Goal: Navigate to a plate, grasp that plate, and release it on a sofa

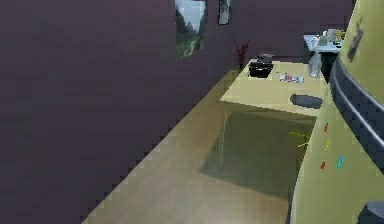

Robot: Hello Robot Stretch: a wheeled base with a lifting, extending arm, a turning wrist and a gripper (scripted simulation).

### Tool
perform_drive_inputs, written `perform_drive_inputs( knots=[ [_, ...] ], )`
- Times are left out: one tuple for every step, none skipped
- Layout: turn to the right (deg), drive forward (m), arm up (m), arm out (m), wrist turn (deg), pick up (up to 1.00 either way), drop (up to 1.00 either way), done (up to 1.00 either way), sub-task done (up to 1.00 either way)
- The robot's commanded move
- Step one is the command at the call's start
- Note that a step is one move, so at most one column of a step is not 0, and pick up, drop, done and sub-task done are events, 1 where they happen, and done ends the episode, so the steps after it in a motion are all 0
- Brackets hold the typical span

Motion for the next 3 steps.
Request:
perform_drive_inputs(
  knots=[
    [-36.0,0.00,0.00,0.00,0.0,0.00,0.00,0.00,0.00],
    [0.0,0.30,0.00,0.00,0.0,0.00,0.00,0.00,0.00],
    [45.0,0.00,0.00,0.00,0.0,0.00,0.00,0.00,0.00]
  ],
)
